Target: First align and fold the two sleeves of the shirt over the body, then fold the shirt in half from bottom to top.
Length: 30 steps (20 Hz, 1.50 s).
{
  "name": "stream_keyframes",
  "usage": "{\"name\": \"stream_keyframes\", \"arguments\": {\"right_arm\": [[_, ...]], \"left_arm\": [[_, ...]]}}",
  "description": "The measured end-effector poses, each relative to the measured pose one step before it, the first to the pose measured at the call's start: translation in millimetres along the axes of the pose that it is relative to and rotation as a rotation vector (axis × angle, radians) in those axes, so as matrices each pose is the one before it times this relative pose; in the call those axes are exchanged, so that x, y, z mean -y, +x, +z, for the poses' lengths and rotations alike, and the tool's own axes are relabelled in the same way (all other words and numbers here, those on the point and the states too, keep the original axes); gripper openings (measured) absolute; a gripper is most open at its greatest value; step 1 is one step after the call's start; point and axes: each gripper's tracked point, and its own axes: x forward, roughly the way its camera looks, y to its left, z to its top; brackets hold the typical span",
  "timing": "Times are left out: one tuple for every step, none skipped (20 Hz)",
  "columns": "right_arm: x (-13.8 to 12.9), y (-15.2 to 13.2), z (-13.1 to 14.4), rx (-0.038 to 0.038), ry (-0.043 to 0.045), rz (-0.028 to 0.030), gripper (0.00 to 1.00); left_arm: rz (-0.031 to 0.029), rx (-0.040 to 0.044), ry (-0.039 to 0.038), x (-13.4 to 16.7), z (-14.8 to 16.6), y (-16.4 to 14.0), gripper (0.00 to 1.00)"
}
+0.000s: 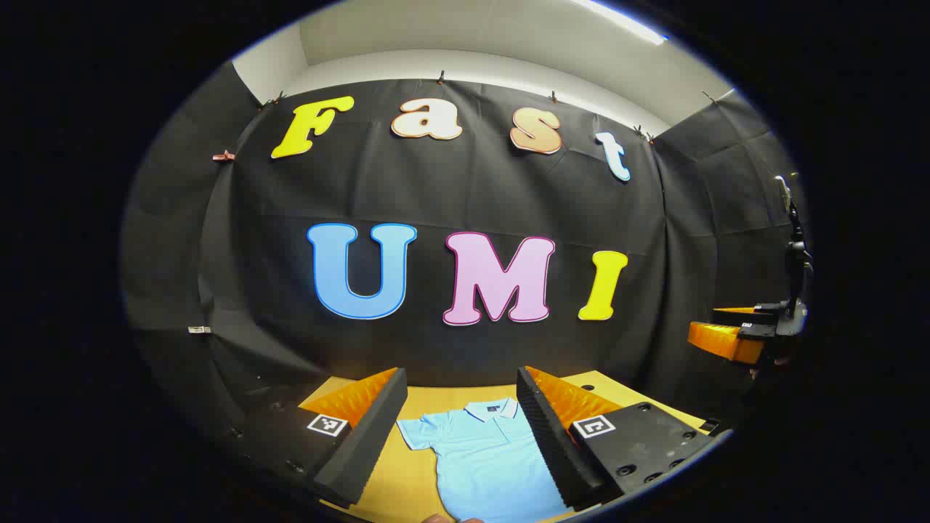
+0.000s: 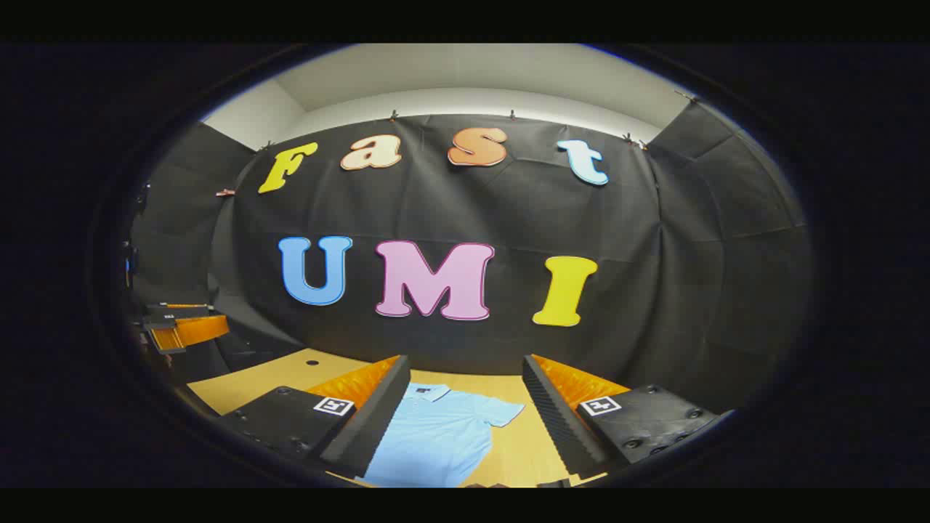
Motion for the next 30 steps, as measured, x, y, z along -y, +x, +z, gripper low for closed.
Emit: {"name": "stream_keyframes", "arguments": {"right_arm": [[-1.04, -0.62, 1.99, 0.00293, 0.00145, -0.00249, 0.95], [0.06, -0.28, 1.7, 0.00182, 0.00613, -0.00287, 0.95], [-1.14, 0.83, 1.8, 0.00472, 0.00856, -0.0025, 0.98], [-3.42, -0.48, 2.23, 0.00565, 0.00552, 0.00005, 0.99], [-1.32, 0.49, 1.71, 0.00216, -0.00006, -0.00097, 0.97], [-1.56, 0.73, 0.55, 0.00134, -0.00265, 0.00015, 0.97], [-2.29, 0.7, 0.32, -0.00033, -0.00336, 0.00222, 0.97], [-2.74, 0.74, 0.76, -0.00101, -0.00501, 0.0024, 0.97], [-2.46, 1.26, -0.3, -0.00412, -0.00554, 0.00335, 0.97], [-2.51, 1.34, -0.6, -0.00464, -0.00528, 0.00242, 0.97], [-2.8, 0.67, 0.58, -0.0024, -0.00185, 0.00414, 0.97], [-4.05, 2.04, 0.47, 0.00082, 0.00261, 0.00385, 0.99], [-3.57, 0.51, 0.23, -0.00127, 0.00503, 0.00186, 0.97], [-2.71, 1.75, -0.36, -0.0013, 0.00643, 0.00254, 0.99], [-3.15, 0.29, 0.3, 0.00187, 0.00333, 0.00079, 0.97], [-1.81, 0.05, 1.04, 0.00035, 0.00049, -0.00051, 0.97], [-2.35, 2.07, -1.2, -0.00819, 0.00223, 0.00269, 0.99], [-3.08, 1.31, -4.25, -0.01712, 0.00895, 0.01024, 0.95], [-3.85, 0.6, -1.11, -0.01194, 0.00923, 0.01105, 0.96], [-0.18, 1.54, 0.43, -0.01194, 0.00077, 0.0043, 0.97], [1.02, 2.01, -0.77, -0.0147, -0.0067, -0.00341, 0.95], [1.55, 2.47, -3.37, -0.01712, -0.00373, -0.00297, 0.97], [1.36, 2.45, -1.64, -0.01512, -0.00074, -0.00189, 0.97], [0.83, 3.54, 0.07, -0.01379, -0.00261, 0.00015, 0.97], [3.07, 4.49, -0.47, -0.01238, -0.0079, -0.00007, 0.96], [2.95, 5.29, -0.43, -0.00799, -0.01523, -0.00314, 0.96], [3.76, 6.46, -0.07, -0.00471, -0.01728, -0.00186, 0.96], [3.77, 8.02, -0.68, -0.0091, -0.01387, 0.00254, 0.96], [2.24, 8.63, -0.92, -0.01099, -0.00606, 0.0053, 0.96], [3.36, 9.14, -1.82, -0.01038, -0.00083, 0.00293, 0.97]], "left_arm": [[0.00282, 0.00252, -0.00374, -2.01, 2.05, -1.2, 0.97], [0.00242, 0.00171, -0.00082, -2.94, 0.54, -1.13, 0.97], [0.0033, 0.00394, 0.00266, -2.93, 2.38, -1.12, 0.97], [0.00563, 0.00441, 0.0046, -4.3, 3.09, -1.46, 0.97], [0.00459, 0.00249, 0.00626, -3.67, 0.17, -1.79, 0.97], [0.0053, 0.00316, 0.00415, -4.16, 2.2, -1.58, 0.97], [0.00307, 0.00147, 0.00152, -2.75, -0.55, -1.86, 0.96], [0.00358, 0.00145, -0.00182, -3.27, 0.61, -1.13, 0.97], [0.00206, -0.00117, -0.00368, -2.45, 1.08, -1.05, 0.97], [0.00195, 0.00008, -0.00271, -3.11, 0.11, -1.68, 0.97], [0.00512, 0.00238, -0.00039, -4.24, 0.63, -0.86, 0.97], [0.00465, 0.00212, 0.00038, -3.63, 1.28, -0.83, 0.97], [0.00312, -0.00203, 0.00047, -1.8, -2.53, -1.77, 0.97], [0.00037, 0.00076, -0.00033, -1.99, 1.18, -1.75, 0.96], [-0.00297, 0.00019, -0.00087, -1.15, -0.96, -0.91, 0.97], [-0.00279, -0.00103, 0.001, -0.92, -0.05, -0.56, 0.96], [0.00156, -0.00151, 0.00139, -2.53, -0.77, -0.05, 0.97], [0.00047, 0.0022, -0.00062, -2.41, 2.06, 0.35, 0.96], [0.00208, 0.00393, -0.00438, -1.46, -0.04, 0.83, 0.97], [-0.00077, 0.00369, -0.00873, -1.02, 0.76, 1.59, 0.97], [-0.00641, 0.00002, -0.0107, 0.37, -2.9, 1.97, 0.97], [-0.00705, -0.00071, -0.0094, 1.05, -0.46, 0.22, 0.97], [-0.00696, -0.00239, -0.00513, 1.06, -2.96, 1.29, 0.97], [-0.00524, -0.00577, 0.00018, 0.55, -1.3, 1.8, 0.97], [-0.00376, -0.00374, 0.00302, -0.49, -2.34, 0.69, 0.97], [-0.00581, 0.00035, 0.00379, -0.24, 0.27, 0.87, 0.97], [-0.0061, -0.00034, 0.00583, 1.38, -1.72, 1.3, 0.97], [0.00053, 0.0003, 0.00614, -1.11, 0.35, 1.57, 0.96], [0.00264, -0.0014, 0.00352, -1.87, -2.09, 1.18, 0.96], [0.00589, -0.0041, -0.00142, -2.12, -0.48, 1.38, 0.96]]}}
